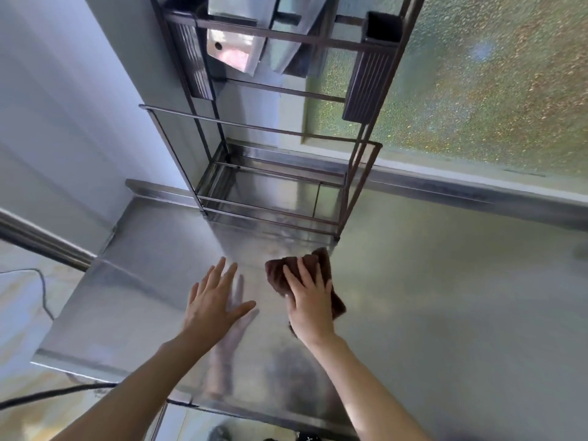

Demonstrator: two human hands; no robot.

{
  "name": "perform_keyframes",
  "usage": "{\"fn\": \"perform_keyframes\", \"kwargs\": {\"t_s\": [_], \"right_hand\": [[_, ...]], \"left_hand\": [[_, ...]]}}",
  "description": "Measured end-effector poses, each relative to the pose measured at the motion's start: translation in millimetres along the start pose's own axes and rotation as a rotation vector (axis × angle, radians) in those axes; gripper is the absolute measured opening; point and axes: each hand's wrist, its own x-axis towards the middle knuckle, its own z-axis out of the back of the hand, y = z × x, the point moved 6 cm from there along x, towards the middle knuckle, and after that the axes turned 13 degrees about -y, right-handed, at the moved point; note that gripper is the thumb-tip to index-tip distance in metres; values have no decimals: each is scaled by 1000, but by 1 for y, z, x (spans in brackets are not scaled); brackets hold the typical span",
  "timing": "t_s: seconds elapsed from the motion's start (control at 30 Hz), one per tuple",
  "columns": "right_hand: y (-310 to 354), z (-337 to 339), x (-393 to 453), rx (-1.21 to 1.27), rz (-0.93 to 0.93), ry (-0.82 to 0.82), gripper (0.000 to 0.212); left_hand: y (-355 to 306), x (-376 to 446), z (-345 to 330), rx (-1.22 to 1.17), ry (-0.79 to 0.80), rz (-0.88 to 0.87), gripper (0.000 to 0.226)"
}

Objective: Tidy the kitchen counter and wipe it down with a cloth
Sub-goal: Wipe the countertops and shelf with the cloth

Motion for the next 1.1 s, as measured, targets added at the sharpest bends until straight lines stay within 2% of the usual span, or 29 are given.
{"fn": "perform_keyframes", "kwargs": {"t_s": [0.1,0.13,0.23,0.3,0.37,0.47,0.53,0.6,0.63,0.7,0.77,0.8,0.83,0.9,1.0,1.07,1.1], "right_hand": [[-14,10,10,-31,93,-29,49],[-27,19,12,-72,34,-82,49],[-63,33,17,-123,-389,-160,50],[-45,23,20,-144,-517,-174,50],[2,-3,24,-107,-422,-165,50],[79,-45,14,-19,-133,-101,49],[94,-50,6,-4,-72,-33,50],[78,-39,1,-70,-75,-89,48],[63,-30,-4,-115,-129,-164,47],[23,-8,-17,-187,-385,-313,51],[8,-6,-31,-154,-692,-353,47],[19,-12,-35,-138,-764,-364,48],[41,-19,-33,-152,-715,-383,48],[100,-45,-24,-160,-401,-375,47],[150,-82,-6,-73,28,-131,48],[138,-82,21,-79,94,-72,48],[127,-79,35,-102,31,-99,47]], "left_hand": [[15,7,7,7,30,-34,82],[22,8,9,9,38,-52,83],[45,15,17,13,57,-106,83],[61,22,22,30,67,-145,83],[73,29,26,36,59,-181,83],[89,35,30,39,65,-209,84],[106,34,33,57,87,-202,85],[125,33,39,75,111,-193,86],[135,33,43,82,117,-192,86],[151,36,52,83,111,-185,85],[163,41,61,74,91,-181,84],[166,43,64,62,77,-184,83],[170,46,67,47,61,-186,83],[176,48,70,24,46,-191,83],[186,50,74,14,45,-205,83],[192,54,80,13,37,-219,83],[194,57,83,14,33,-222,83]]}}
